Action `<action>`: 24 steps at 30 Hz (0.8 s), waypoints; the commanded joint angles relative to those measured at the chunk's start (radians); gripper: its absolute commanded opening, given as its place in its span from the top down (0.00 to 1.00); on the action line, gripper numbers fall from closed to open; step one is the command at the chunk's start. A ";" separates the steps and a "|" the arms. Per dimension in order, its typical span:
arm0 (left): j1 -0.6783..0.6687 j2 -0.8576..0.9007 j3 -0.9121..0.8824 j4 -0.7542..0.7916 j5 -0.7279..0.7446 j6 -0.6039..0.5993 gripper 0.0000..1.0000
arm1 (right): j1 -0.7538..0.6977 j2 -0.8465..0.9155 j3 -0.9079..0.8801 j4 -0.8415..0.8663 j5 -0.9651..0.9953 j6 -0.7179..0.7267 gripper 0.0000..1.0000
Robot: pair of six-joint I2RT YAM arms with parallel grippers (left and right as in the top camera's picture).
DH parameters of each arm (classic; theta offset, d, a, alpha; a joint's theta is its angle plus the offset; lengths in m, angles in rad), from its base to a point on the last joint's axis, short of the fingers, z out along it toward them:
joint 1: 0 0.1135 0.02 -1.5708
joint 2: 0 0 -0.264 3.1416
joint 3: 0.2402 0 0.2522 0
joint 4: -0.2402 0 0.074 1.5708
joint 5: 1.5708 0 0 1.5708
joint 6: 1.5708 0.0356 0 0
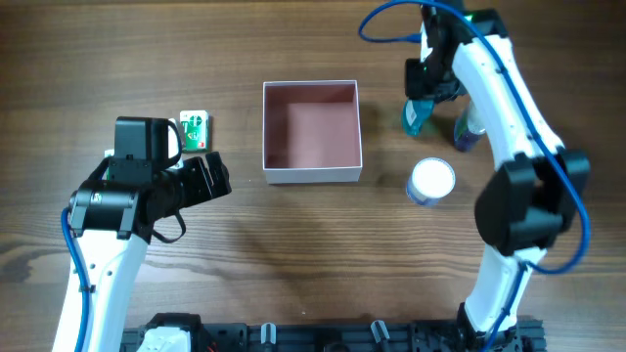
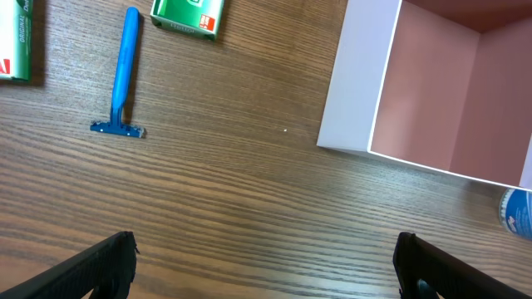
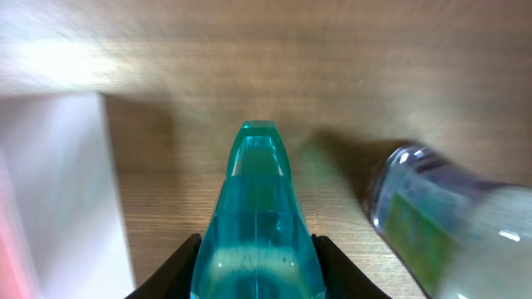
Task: Pack container
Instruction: 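Close the right gripper on the blue mouthwash bottle, then carry the mouthwash bottle into the box and release it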
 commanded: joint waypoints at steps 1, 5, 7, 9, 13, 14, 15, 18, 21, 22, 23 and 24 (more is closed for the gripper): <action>0.006 -0.001 0.018 -0.001 -0.006 -0.016 0.00 | 0.055 -0.223 0.054 0.035 0.021 0.056 0.96; 0.005 -0.001 0.018 -0.001 -0.006 -0.016 0.00 | 0.174 -0.307 0.054 0.063 0.018 0.172 0.96; 0.005 -0.001 0.018 -0.001 -0.006 -0.017 0.00 | 0.230 -0.313 0.054 0.075 0.020 0.227 0.96; 0.005 -0.001 0.018 -0.001 -0.006 -0.016 0.00 | 0.290 -0.308 0.053 0.099 0.022 0.268 0.96; 0.005 -0.001 0.018 -0.001 -0.006 -0.016 0.00 | 0.387 -0.272 0.053 0.180 0.078 0.317 0.96; 0.005 -0.001 0.018 -0.001 -0.006 -0.016 0.00 | 0.401 -0.259 0.053 0.196 0.090 0.325 0.96; 0.005 -0.001 0.018 -0.001 -0.006 -0.016 0.00 | 0.412 -0.245 0.053 0.208 0.094 0.342 0.96; 0.005 -0.001 0.018 -0.001 -0.006 -0.016 0.00 | 0.434 -0.193 0.053 0.215 0.092 0.393 0.96; 0.005 -0.001 0.018 -0.001 -0.006 -0.016 0.00 | 0.445 -0.135 0.053 0.214 0.072 0.408 0.96; 0.005 -0.001 0.018 -0.001 -0.006 -0.016 0.00 | 0.447 -0.116 0.053 0.212 0.068 0.422 0.96; 0.005 -0.001 0.018 -0.001 -0.006 -0.016 0.00 | 0.452 -0.099 0.053 0.212 0.065 0.426 0.96; 0.005 -0.001 0.018 -0.001 -0.006 -0.016 0.00 | 0.456 -0.079 0.053 0.212 0.062 0.434 0.96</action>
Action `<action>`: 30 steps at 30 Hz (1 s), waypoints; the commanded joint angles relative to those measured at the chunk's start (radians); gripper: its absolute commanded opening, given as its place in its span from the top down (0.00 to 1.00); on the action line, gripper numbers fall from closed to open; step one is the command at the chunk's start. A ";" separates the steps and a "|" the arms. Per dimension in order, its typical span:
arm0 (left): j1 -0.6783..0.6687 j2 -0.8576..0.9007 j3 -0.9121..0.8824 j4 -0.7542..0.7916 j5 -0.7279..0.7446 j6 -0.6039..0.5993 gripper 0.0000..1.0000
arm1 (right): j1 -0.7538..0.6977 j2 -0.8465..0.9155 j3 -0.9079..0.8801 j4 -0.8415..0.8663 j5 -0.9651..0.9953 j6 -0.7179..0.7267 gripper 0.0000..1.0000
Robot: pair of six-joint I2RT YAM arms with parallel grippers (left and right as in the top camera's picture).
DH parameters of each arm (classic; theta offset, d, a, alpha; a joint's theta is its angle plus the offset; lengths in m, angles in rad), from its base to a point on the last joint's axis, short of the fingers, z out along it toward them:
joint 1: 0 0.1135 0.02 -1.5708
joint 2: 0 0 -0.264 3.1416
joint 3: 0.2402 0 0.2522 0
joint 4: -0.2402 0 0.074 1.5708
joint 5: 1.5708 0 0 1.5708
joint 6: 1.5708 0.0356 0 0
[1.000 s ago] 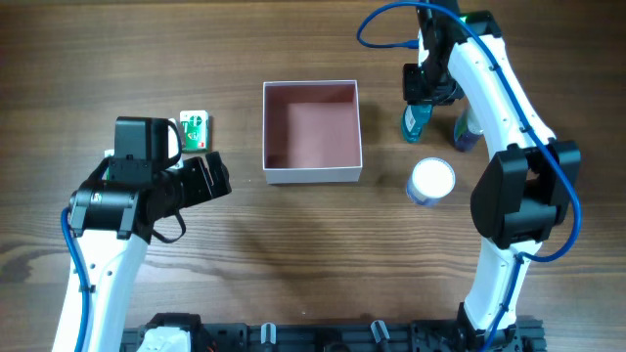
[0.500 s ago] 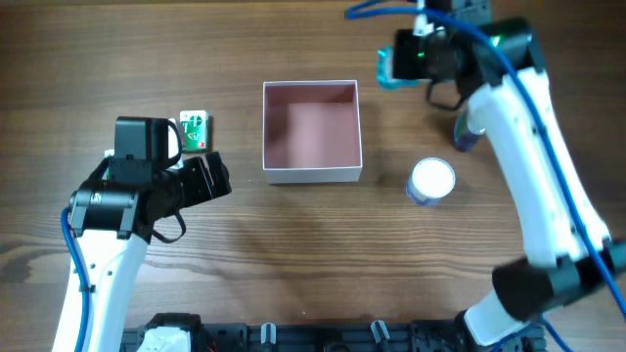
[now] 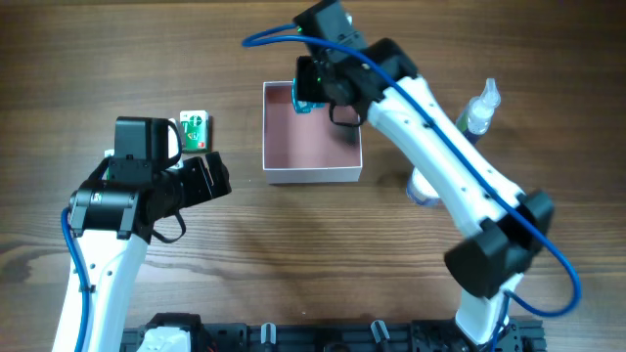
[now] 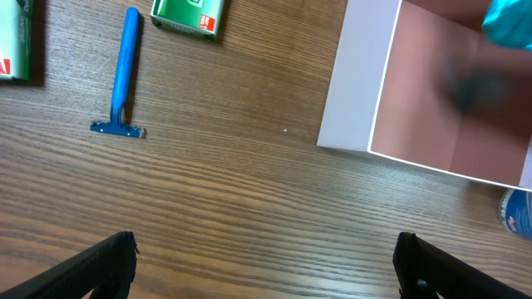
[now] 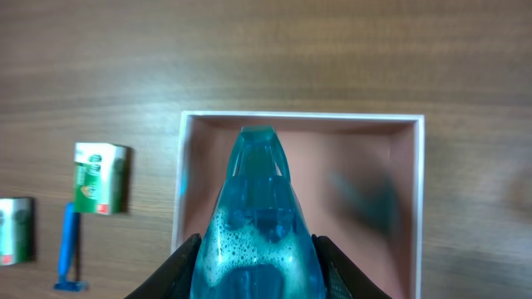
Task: Pack container
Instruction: 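Carry the mouthwash bottle into the box and release it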
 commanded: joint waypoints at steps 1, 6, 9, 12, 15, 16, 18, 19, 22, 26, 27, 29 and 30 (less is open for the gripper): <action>0.005 -0.001 0.018 -0.001 -0.006 -0.016 0.00 | 0.027 0.092 0.009 0.018 0.013 0.074 0.96; 0.005 -0.001 0.018 -0.001 -0.006 -0.016 0.00 | 0.032 0.138 0.009 0.026 0.013 0.104 0.96; 0.005 -0.001 0.018 -0.001 -0.006 -0.016 0.00 | 0.032 0.154 0.009 0.039 0.013 0.103 0.96; 0.005 -0.001 0.018 -0.001 -0.006 -0.016 0.00 | 0.032 0.170 0.009 0.047 0.013 0.104 0.95; 0.005 -0.001 0.018 -0.001 -0.006 -0.016 0.00 | 0.032 0.190 0.009 0.052 0.013 0.106 0.96; 0.005 -0.001 0.018 -0.001 -0.006 -0.016 0.00 | 0.032 0.194 0.009 0.052 0.013 0.107 0.96; 0.005 -0.001 0.018 -0.001 -0.006 -0.016 0.00 | 0.032 0.208 0.008 0.051 0.013 0.107 0.96; 0.005 -0.001 0.018 -0.001 -0.006 -0.016 0.00 | 0.032 0.217 0.008 0.052 0.013 0.107 0.96; 0.005 -0.001 0.018 -0.001 -0.006 -0.016 0.00 | 0.032 0.225 0.008 0.052 0.013 0.106 0.96; 0.005 -0.001 0.018 -0.001 -0.006 -0.016 0.00 | 0.031 0.231 0.008 0.053 0.012 0.105 0.96; 0.006 -0.001 0.018 -0.001 -0.006 -0.016 0.00 | 0.031 0.232 0.008 0.053 0.012 0.103 0.96; 0.005 -0.001 0.018 -0.001 -0.006 -0.016 0.00 | 0.031 0.232 0.008 0.051 0.011 0.098 0.96; 0.005 -0.001 0.018 -0.001 -0.006 -0.016 0.00 | 0.031 0.232 0.008 0.050 0.011 0.098 0.94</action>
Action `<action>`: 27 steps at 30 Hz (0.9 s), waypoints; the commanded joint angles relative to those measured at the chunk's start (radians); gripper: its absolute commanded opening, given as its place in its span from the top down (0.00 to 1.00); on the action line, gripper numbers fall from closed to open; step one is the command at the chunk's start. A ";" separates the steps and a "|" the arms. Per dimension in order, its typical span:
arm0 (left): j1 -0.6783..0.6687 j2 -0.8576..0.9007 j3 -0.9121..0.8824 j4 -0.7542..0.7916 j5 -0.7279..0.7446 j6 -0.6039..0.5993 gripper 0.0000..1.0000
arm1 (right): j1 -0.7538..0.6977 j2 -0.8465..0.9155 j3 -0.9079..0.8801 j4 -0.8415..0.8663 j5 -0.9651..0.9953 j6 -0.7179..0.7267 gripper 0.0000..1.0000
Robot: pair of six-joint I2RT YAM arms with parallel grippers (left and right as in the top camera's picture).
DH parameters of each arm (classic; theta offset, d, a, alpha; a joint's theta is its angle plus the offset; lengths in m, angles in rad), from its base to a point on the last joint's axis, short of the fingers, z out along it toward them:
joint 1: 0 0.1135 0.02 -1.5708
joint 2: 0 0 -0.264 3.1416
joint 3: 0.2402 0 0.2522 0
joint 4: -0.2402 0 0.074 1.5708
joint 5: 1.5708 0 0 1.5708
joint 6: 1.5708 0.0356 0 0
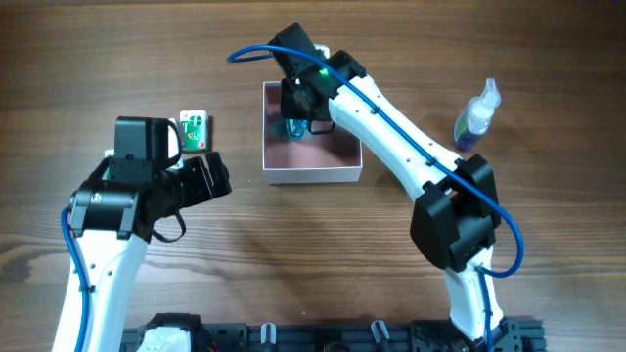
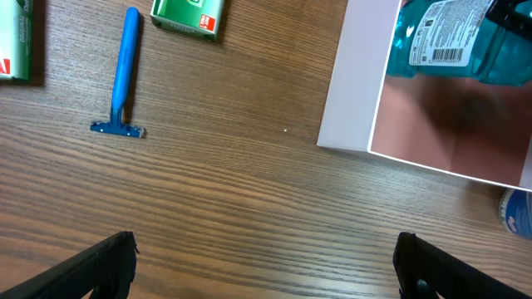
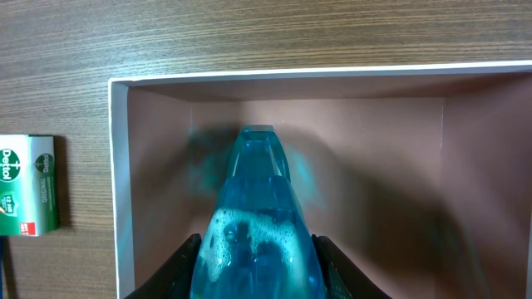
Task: Pack container
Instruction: 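Carry the mouthwash bottle into the box and release it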
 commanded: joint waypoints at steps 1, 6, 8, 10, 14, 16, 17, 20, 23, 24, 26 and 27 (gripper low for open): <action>0.005 -0.001 0.018 -0.001 -0.006 -0.016 0.00 | 0.001 -0.002 0.010 0.009 0.008 0.004 0.87; 0.006 -0.001 0.018 -0.001 -0.006 -0.016 0.00 | 0.002 -0.002 0.010 0.010 -0.002 0.004 0.62; 0.005 -0.001 0.018 -0.001 -0.006 -0.016 0.00 | 0.002 -0.002 0.010 0.010 -0.002 0.004 0.44; 0.005 -0.001 0.018 -0.001 -0.006 -0.016 0.00 | 0.002 -0.002 0.010 0.009 -0.002 0.003 0.34; 0.005 -0.001 0.018 -0.001 -0.006 -0.016 0.00 | 0.002 -0.002 0.010 0.010 -0.002 0.003 0.30; 0.005 -0.001 0.018 -0.001 -0.006 -0.016 0.00 | 0.002 -0.002 0.010 0.010 -0.002 0.003 0.30; 0.005 -0.001 0.018 -0.001 -0.006 -0.016 0.00 | 0.002 -0.002 0.010 0.010 -0.002 0.003 0.30; 0.005 -0.001 0.018 -0.001 -0.006 -0.016 0.00 | 0.002 -0.002 0.010 0.010 -0.002 0.002 0.30; 0.006 -0.001 0.018 -0.001 -0.006 -0.016 0.00 | 0.002 -0.002 0.010 0.017 -0.002 -0.024 0.31; 0.005 -0.001 0.018 -0.001 -0.006 -0.016 0.00 | 0.002 -0.002 0.010 0.018 -0.002 -0.031 0.30; 0.005 -0.001 0.018 -0.001 -0.006 -0.016 0.00 | 0.002 -0.002 0.010 0.022 -0.002 -0.049 0.31; 0.006 -0.001 0.018 -0.001 -0.006 -0.016 0.00 | 0.002 -0.002 0.010 0.022 -0.002 -0.049 0.31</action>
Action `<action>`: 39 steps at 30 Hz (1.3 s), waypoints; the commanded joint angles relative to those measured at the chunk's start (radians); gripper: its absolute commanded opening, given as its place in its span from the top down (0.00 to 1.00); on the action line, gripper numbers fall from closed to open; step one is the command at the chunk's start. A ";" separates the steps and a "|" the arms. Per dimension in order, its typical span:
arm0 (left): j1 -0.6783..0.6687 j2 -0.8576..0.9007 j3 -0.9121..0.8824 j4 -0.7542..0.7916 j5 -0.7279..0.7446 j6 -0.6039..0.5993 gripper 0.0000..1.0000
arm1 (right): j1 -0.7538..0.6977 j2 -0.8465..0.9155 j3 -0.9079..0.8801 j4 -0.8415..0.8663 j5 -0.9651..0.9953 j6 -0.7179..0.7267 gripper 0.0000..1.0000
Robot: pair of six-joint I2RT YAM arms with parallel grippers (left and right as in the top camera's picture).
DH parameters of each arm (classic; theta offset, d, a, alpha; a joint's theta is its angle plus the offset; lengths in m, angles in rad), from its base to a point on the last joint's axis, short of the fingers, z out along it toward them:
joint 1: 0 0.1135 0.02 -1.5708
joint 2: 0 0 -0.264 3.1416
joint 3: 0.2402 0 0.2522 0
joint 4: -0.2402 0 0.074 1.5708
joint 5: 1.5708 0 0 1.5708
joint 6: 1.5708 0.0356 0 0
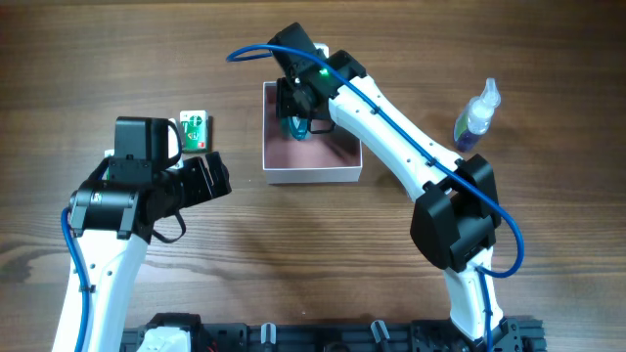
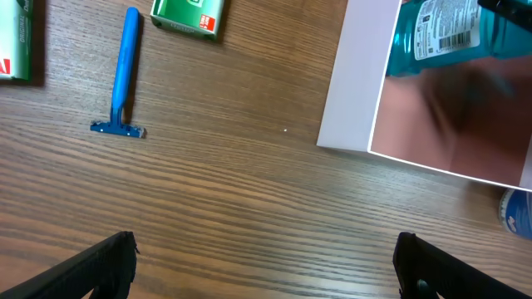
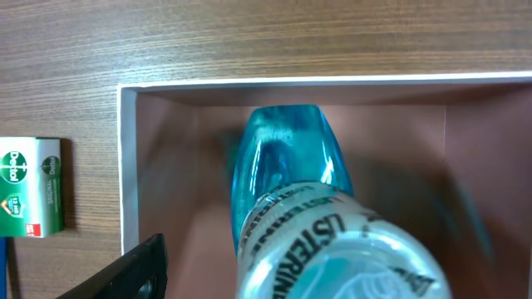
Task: Pack container
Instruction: 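Carry the mouthwash bottle into the box and release it, then move the right gripper to the clear foaming soap bottle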
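The white box with a pink inside (image 1: 313, 176) sits mid-table; its near wall (image 2: 353, 83) shows in the left wrist view. A teal mouthwash bottle (image 1: 296, 125) rests inside at the far left corner, its cap end (image 3: 332, 249) towards the right wrist camera and its label (image 2: 440, 37) in the left wrist view. My right gripper (image 1: 300, 98) hovers over it, open, one finger (image 3: 137, 267) well clear of the bottle. My left gripper (image 2: 266, 266) is open over bare table left of the box.
A green soap box (image 1: 196, 130) and a blue razor (image 2: 125, 75) lie left of the box. A purple spray bottle (image 1: 476, 112) stands at the far right. A blue-and-white can (image 2: 517, 212) peeks out behind the box's right corner.
My right gripper has opened and let go of the mouthwash bottle, which now rests in the box's far left corner. The left arm has not moved.
My right gripper held the mouthwash bottle at the far right beside the spray bottle. Then it held it over the box's far edge, then down inside the box. Now the bottle is released there. The left gripper stayed open and still throughout.
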 commanded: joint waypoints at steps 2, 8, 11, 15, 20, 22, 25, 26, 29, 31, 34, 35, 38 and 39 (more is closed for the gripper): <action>0.006 -0.001 0.018 -0.001 -0.006 -0.016 0.00 | 0.002 -0.002 0.010 0.006 -0.001 -0.034 0.30; 0.006 -0.001 0.018 -0.001 -0.006 -0.016 0.00 | 0.002 -0.002 0.010 0.019 -0.022 -0.076 0.30; 0.006 -0.001 0.018 -0.001 -0.006 -0.016 0.00 | 0.002 -0.002 0.010 0.025 -0.032 -0.089 0.30; 0.006 -0.001 0.018 -0.001 -0.006 -0.016 0.00 | 0.002 -0.002 0.010 0.026 -0.032 -0.089 0.30; 0.006 -0.001 0.018 -0.001 -0.006 -0.016 0.00 | 0.002 -0.002 0.010 0.027 -0.032 -0.095 0.30; 0.006 -0.001 0.018 -0.001 -0.006 -0.016 0.00 | 0.002 -0.003 0.010 0.023 -0.036 -0.117 0.29; 0.006 -0.001 0.018 -0.001 -0.006 -0.016 0.00 | 0.002 -0.022 0.010 0.000 -0.035 -0.138 0.24; 0.006 -0.001 0.018 -0.001 -0.006 -0.016 0.00 | 0.002 -0.035 0.010 -0.011 -0.035 -0.141 0.23; 0.006 -0.001 0.018 -0.001 -0.006 -0.016 0.00 | 0.002 -0.089 0.010 -0.044 -0.043 -0.196 0.22; 0.006 -0.001 0.018 -0.001 -0.006 -0.016 0.00 | 0.002 -0.146 0.010 -0.089 -0.047 -0.249 0.21; 0.006 -0.001 0.018 -0.001 -0.006 -0.016 0.00 | -0.004 -0.246 0.010 -0.159 -0.034 -0.301 0.17; 0.006 -0.001 0.018 -0.001 -0.007 -0.016 0.00 | -0.011 -0.281 0.010 -0.177 -0.013 -0.301 0.16; 0.006 -0.001 0.018 -0.001 -0.006 -0.016 0.00 | -0.065 -0.388 0.010 -0.227 0.053 -0.252 0.13; 0.006 -0.001 0.018 -0.001 -0.006 -0.016 0.00 | -0.096 -0.421 0.010 -0.246 0.064 -0.236 0.11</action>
